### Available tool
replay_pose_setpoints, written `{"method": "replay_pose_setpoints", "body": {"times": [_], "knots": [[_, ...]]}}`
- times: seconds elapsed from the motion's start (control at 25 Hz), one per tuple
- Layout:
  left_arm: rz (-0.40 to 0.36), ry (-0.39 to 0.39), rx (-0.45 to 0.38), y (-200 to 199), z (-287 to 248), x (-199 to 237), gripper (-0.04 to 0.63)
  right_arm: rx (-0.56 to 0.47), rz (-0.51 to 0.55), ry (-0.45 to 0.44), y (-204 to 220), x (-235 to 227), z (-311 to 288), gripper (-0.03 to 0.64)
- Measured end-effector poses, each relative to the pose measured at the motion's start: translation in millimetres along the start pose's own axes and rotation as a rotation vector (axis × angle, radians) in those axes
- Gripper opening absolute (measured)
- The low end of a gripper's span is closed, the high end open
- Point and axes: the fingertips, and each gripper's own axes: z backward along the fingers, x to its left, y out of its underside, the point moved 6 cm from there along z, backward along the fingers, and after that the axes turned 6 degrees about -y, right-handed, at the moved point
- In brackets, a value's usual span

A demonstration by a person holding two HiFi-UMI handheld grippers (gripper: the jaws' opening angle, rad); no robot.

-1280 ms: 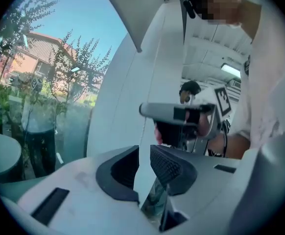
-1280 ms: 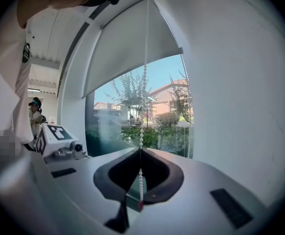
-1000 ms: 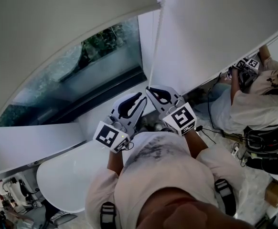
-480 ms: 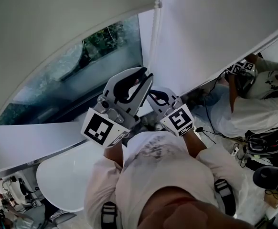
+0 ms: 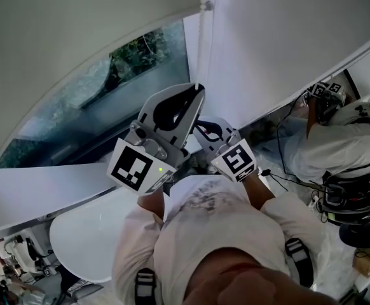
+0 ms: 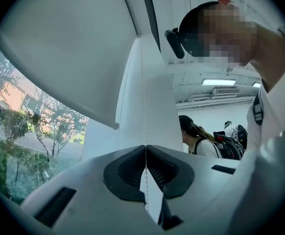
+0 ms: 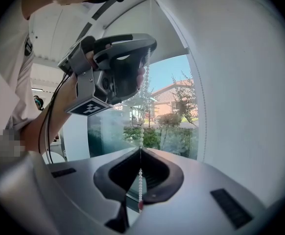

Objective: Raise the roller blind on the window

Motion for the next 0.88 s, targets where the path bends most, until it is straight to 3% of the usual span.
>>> {"method": "replay_pose_setpoints", "body": {"times": [0.28, 0.88], "knots": [[0.010, -0.017, -0.007, 7, 5, -5, 0.009, 0.004, -0.004, 0.003, 4, -1, -1, 0.061], [0.086, -0.053, 0.071, 47, 20, 1, 0.008, 0.109, -0.033, -0.004, 43, 2, -12, 0.061]]}}
